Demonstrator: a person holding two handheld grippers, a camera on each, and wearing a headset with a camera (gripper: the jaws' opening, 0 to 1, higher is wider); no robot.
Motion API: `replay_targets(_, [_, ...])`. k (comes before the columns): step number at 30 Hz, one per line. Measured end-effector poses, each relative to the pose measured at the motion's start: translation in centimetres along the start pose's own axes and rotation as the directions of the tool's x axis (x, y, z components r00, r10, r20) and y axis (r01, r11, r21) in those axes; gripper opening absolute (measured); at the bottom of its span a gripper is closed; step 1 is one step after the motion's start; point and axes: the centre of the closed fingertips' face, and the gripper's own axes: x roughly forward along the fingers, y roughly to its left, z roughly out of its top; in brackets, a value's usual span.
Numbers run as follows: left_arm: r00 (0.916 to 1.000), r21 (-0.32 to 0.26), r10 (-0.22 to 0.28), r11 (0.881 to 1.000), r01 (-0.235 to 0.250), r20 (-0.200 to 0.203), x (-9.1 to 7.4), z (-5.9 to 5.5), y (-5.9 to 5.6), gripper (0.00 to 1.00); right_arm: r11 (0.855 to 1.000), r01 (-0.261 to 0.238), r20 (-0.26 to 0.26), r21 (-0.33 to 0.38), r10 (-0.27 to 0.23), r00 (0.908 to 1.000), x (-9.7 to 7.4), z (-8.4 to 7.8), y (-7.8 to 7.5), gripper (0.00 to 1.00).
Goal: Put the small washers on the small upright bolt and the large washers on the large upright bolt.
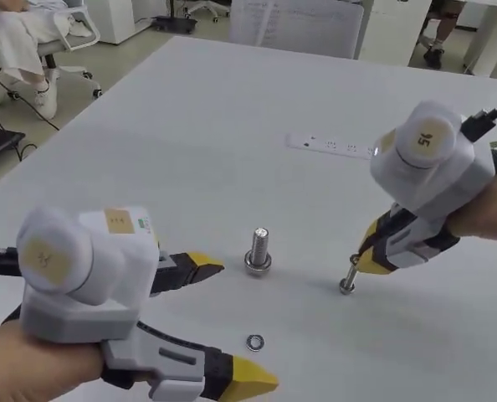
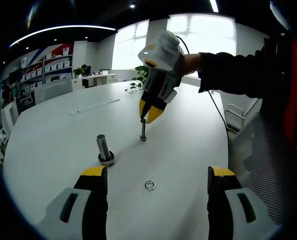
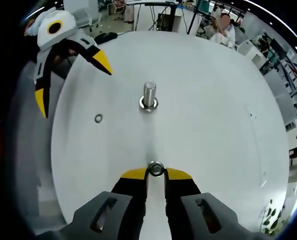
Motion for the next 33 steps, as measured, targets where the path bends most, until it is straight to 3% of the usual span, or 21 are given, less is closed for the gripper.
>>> replay_targets(33, [0.9999, -0.01, 0.0, 1.0, 0.0, -0.012, 0.2, -0.2, 0.2, 0.82, 0.998, -0.045, -0.011, 0.04, 0.045, 0.9989, 4.0, -1.7, 0.2, 0.14])
